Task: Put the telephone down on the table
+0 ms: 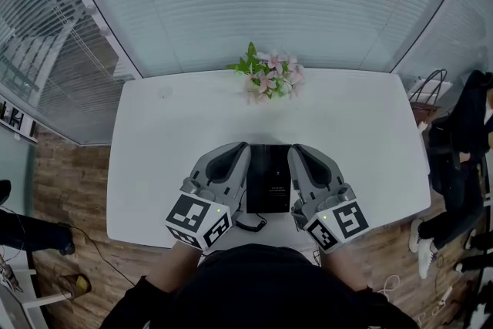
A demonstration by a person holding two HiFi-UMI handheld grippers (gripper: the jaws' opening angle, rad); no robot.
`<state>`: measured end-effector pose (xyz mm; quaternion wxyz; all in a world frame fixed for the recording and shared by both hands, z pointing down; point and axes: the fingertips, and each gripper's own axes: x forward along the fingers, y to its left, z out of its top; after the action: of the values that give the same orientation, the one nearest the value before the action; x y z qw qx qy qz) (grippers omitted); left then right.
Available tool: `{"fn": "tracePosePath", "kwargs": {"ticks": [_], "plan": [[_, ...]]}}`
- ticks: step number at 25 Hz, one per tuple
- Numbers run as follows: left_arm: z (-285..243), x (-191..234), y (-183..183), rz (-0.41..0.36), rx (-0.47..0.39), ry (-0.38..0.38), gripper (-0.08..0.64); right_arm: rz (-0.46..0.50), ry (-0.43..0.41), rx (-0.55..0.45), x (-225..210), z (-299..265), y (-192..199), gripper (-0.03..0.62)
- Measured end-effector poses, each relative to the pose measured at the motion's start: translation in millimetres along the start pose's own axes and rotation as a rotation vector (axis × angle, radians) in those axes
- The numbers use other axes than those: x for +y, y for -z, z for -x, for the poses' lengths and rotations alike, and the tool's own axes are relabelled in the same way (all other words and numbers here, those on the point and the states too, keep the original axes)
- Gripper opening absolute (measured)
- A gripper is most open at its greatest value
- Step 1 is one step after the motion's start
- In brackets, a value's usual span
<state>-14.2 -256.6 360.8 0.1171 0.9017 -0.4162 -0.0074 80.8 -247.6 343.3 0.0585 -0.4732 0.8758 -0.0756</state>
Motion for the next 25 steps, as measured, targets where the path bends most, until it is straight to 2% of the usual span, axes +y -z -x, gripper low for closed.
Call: {"fn": "tracePosePath", "kwargs": {"ticks": [25], "plan": [[4.4,2.3,-3.0,-0.004,-0.016,-0.011,0.012,0.011,0.002,-0.003,5.0,-0.5,-2.3,0.005]]}}
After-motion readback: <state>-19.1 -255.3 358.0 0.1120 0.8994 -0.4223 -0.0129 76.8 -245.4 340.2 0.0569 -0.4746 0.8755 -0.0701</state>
